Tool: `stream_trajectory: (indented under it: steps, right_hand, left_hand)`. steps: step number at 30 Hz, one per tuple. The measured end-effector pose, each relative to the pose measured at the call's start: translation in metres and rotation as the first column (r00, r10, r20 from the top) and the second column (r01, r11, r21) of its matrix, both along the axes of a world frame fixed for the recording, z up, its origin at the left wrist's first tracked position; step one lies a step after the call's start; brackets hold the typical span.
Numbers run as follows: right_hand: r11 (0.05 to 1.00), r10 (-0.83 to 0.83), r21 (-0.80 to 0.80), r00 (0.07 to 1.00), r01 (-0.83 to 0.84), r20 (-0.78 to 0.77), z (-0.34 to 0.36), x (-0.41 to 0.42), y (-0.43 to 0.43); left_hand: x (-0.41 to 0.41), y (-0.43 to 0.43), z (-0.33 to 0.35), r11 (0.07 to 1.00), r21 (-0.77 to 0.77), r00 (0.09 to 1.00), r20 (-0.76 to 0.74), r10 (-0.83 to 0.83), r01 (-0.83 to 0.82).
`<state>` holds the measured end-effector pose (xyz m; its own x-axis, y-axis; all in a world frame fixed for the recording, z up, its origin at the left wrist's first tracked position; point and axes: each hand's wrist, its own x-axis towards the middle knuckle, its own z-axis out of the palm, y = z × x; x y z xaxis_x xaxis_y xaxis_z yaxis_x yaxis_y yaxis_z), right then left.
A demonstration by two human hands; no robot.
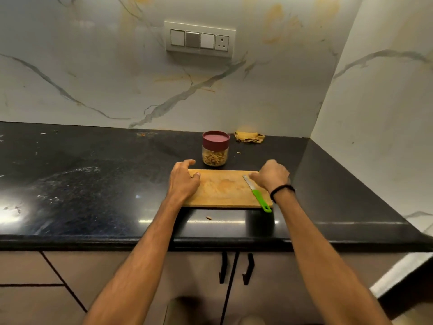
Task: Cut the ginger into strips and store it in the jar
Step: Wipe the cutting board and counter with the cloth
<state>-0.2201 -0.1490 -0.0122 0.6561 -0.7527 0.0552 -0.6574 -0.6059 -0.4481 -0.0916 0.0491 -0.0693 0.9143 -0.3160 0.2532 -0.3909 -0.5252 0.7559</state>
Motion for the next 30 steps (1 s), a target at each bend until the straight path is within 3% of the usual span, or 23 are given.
stream_trajectory:
  steps: [4,10,15,19,23,28,30]
  right_hand:
    - [1.0,-0.007,-0.004,0.995,0.006,-0.098,-0.013,-0.031,0.021]
    - [0.999,-0.012,0.03,1.0,0.013,-0.018,-0.01,-0.047,0.029]
    - [0.987,-0.129,0.111,0.987,0.118,0.092,-0.014,-0.058,0.013]
    - [0.968,-0.2,0.187,0.966,0.169,0.164,-0.023,-0.06,0.003]
    - [0.955,-0.219,0.247,0.953,0.166,0.208,-0.024,-0.058,-0.001]
    - [0.94,-0.253,0.291,0.936,0.178,0.246,-0.028,-0.059,-0.004]
    - [0.939,-0.259,0.296,0.929,0.177,0.265,-0.03,-0.06,-0.004]
  left_hand:
    - [-0.006,0.001,0.004,0.991,0.1,0.996,-0.031,0.089,-0.085]
    - [-0.021,-0.001,0.013,0.902,0.32,0.949,-0.031,0.315,-0.289]
    - [-0.028,-0.003,0.027,0.878,0.391,0.921,-0.15,0.358,-0.277]
    - [-0.031,0.0,0.032,0.905,0.331,0.919,-0.195,0.344,-0.269]
    - [-0.036,0.002,0.04,0.963,0.125,0.884,-0.381,0.27,-0.24]
    - [-0.048,0.004,0.055,0.975,-0.021,0.841,-0.51,0.178,-0.22]
    - [-0.052,0.006,0.061,0.96,-0.147,0.817,-0.565,0.116,-0.238]
